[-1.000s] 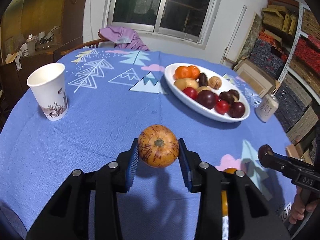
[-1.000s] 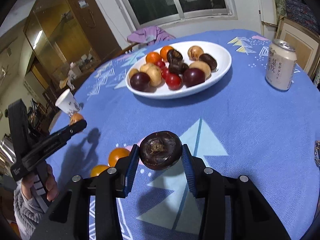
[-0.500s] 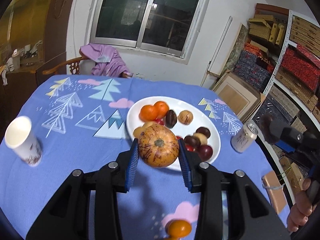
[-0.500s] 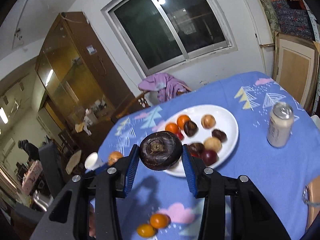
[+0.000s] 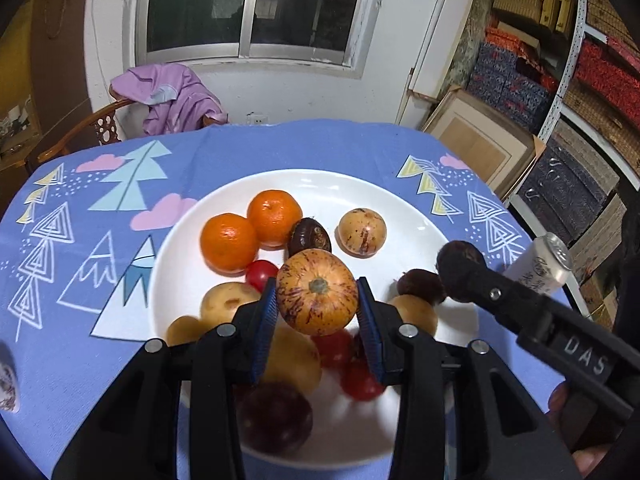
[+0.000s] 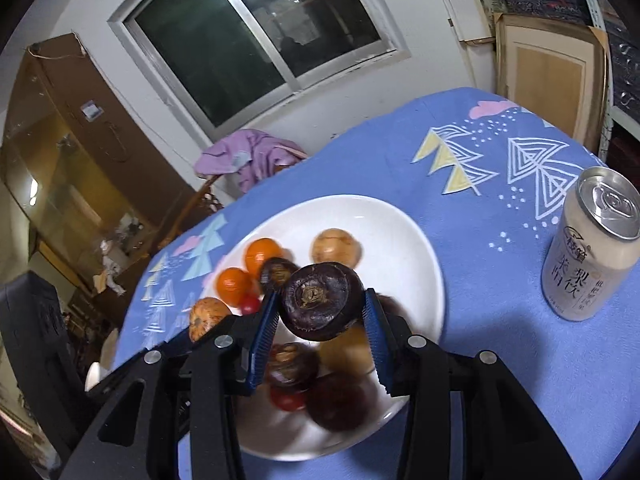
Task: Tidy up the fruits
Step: 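Carry both held fruits onto the white plate and open both tools, then withdraw both tools from the plate toward the two remaining tangerines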
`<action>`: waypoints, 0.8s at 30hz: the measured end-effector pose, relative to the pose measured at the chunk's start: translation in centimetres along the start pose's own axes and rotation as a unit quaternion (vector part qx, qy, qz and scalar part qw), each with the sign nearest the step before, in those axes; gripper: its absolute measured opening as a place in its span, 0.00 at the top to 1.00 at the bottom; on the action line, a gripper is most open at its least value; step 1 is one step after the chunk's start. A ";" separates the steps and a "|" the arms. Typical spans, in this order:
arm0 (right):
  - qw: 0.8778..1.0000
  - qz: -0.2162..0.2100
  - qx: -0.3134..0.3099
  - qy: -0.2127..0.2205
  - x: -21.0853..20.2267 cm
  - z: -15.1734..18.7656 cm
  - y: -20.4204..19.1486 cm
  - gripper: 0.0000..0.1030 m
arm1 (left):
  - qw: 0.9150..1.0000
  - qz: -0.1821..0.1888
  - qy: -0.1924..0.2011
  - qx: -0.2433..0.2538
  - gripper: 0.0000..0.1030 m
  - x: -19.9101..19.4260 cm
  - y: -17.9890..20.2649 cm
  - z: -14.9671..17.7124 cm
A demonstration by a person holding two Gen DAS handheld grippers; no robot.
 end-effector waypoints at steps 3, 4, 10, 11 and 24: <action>1.000 0.007 0.003 0.002 0.4 -0.3 0.8 0.58 | 1.000 -0.002 -0.007 0.010 0.63 1.5 0.8 0.0; 1.000 0.008 0.002 0.000 0.6 -0.4 1.0 0.58 | 1.000 -0.005 -0.011 0.014 0.63 1.9 1.0 0.0; 1.000 -0.022 0.018 0.013 0.5 -0.9 1.6 0.50 | 1.000 -0.006 -0.017 -0.002 0.53 3.0 0.5 0.4; 0.999 -0.025 0.022 0.018 0.2 -1.0 1.6 0.50 | 1.000 -0.007 -0.015 -0.004 0.50 2.9 0.3 0.4; 0.994 -0.098 -0.024 0.031 -3.7 -0.4 -5.2 0.49 | 0.997 -0.044 0.040 -0.052 0.29 -7.6 -6.4 3.0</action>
Point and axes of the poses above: each gripper's, at about its wrist camera, not at the fingertips, and x roughly the way its jaws point, y to its right, z to its underside, the point moved 2 cm from there along x, roughly the way its jaws point, and after that the axes turned 12 degrees about -z, right-handed, at the moved point
